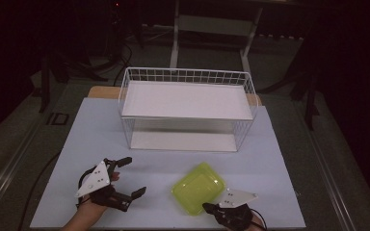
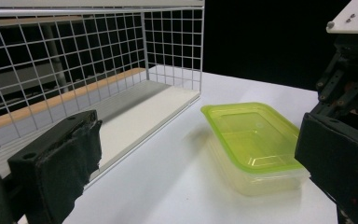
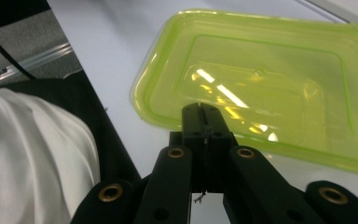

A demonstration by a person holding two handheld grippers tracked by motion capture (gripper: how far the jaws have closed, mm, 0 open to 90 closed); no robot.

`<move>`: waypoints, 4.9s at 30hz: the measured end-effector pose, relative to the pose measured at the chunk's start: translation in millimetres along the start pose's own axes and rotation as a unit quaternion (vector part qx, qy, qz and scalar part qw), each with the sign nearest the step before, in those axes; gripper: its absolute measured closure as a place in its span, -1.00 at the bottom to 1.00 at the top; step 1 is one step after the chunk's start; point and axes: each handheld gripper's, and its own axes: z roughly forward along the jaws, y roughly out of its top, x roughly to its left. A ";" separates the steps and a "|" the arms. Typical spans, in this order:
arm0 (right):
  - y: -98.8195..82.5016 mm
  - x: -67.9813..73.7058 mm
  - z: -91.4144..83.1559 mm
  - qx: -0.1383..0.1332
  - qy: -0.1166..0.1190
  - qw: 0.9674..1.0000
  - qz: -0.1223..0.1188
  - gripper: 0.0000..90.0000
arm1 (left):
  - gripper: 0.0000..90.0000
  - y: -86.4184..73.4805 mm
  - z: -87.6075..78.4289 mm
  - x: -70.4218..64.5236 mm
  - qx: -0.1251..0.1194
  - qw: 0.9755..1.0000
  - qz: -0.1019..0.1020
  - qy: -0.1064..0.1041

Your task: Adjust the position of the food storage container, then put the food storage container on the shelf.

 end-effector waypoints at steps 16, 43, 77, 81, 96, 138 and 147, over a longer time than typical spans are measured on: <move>18.6 -3.0 28.2 -0.012 0.016 1.000 -0.017 1.00 | -0.98 -0.6 -0.3 0.3 0.002 1.000 0.001 0.000; 43.1 -24.3 36.2 -0.030 -0.008 0.999 -0.030 1.00 | -0.98 -2.1 1.5 -1.8 0.008 1.000 0.004 -0.005; 17.2 -88.7 25.9 -0.011 -0.089 0.995 0.034 1.00 | -0.98 -4.1 3.2 0.0 0.015 1.000 -0.004 -0.004; 21.6 -86.7 29.8 -0.012 -0.085 0.996 0.030 1.00 | -0.98 -4.4 3.6 -0.4 0.017 1.000 -0.004 -0.006; 33.7 -80.5 37.2 -0.017 -0.085 0.996 0.021 1.00 | -0.98 -5.3 2.9 -0.1 0.020 1.000 -0.008 -0.008; 58.8 -80.8 -1.2 -0.107 -0.074 0.989 0.069 -0.66 | -0.98 38.8 49.3 18.5 0.130 0.986 -0.102 -0.004; 59.5 -79.0 26.8 -0.068 -0.084 0.989 0.100 -0.75 | -0.98 18.1 72.9 26.6 0.182 0.973 -0.142 0.018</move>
